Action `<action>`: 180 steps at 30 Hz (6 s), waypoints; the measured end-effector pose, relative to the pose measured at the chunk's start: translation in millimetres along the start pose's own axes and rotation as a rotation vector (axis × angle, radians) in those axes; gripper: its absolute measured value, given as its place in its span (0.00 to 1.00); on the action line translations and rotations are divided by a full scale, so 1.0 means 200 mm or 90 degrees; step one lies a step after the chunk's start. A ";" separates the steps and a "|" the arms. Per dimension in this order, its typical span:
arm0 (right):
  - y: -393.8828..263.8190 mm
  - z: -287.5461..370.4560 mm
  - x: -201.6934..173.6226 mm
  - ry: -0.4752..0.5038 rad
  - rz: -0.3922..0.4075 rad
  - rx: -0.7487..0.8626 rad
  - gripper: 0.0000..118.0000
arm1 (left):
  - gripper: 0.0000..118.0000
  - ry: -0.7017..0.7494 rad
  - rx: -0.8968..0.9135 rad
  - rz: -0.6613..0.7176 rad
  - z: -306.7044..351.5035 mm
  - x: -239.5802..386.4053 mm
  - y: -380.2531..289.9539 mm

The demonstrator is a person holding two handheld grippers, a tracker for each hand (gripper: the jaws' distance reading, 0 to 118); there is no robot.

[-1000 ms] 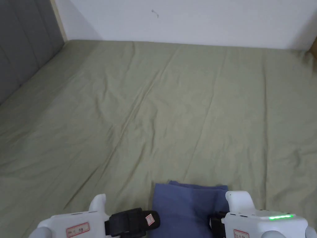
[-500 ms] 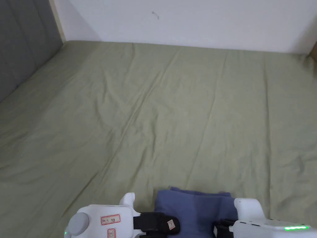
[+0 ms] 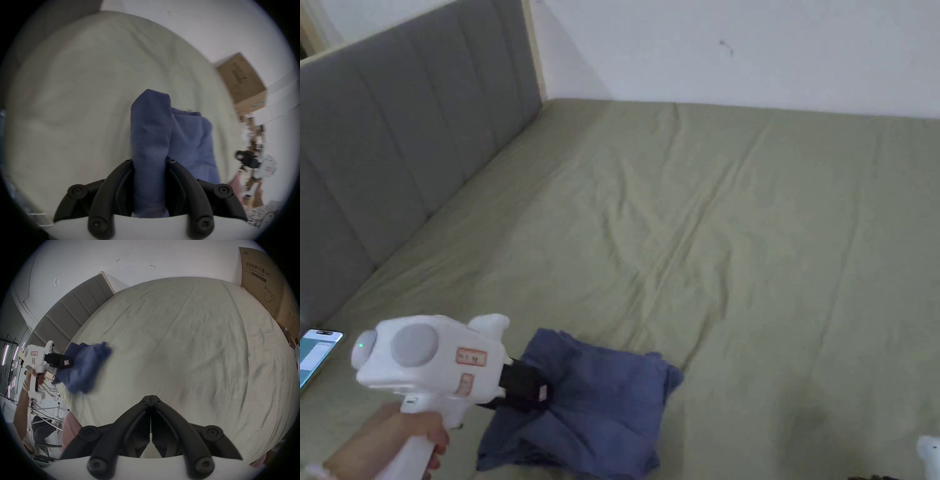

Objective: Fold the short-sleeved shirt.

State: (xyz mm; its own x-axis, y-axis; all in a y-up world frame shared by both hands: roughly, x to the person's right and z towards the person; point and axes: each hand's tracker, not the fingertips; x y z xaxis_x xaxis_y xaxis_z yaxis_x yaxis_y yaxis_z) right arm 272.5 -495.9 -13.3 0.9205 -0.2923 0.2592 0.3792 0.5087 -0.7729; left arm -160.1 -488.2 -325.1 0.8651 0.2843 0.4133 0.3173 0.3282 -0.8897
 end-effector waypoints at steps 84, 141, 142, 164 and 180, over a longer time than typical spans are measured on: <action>0.02 1.13 0.02 -0.277 0.080 0.588 0.88 | 1.00 0.132 0.701 -0.163 0.76 1.88 -0.74; 0.05 1.07 0.08 -0.298 0.062 0.570 1.00 | 1.00 0.049 0.605 -0.142 0.75 1.90 -0.63; 0.05 1.07 0.08 -0.298 0.062 0.570 1.00 | 1.00 0.040 0.603 -0.144 0.76 1.89 -0.63; 0.05 1.07 0.10 -0.303 0.061 0.567 1.00 | 1.00 0.070 0.619 -0.149 0.76 1.89 -0.63; 0.05 1.05 0.12 -0.302 0.056 0.559 1.00 | 1.00 0.075 0.590 -0.140 0.74 1.91 -0.61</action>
State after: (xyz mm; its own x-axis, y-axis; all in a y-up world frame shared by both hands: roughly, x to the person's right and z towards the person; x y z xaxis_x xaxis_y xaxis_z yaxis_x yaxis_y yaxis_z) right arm 317.6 -326.5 106.6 0.8181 0.0307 0.5743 0.0671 0.9867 -0.1483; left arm 73.6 -285.6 -30.5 0.8721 0.0558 0.4861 0.0874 0.9597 -0.2671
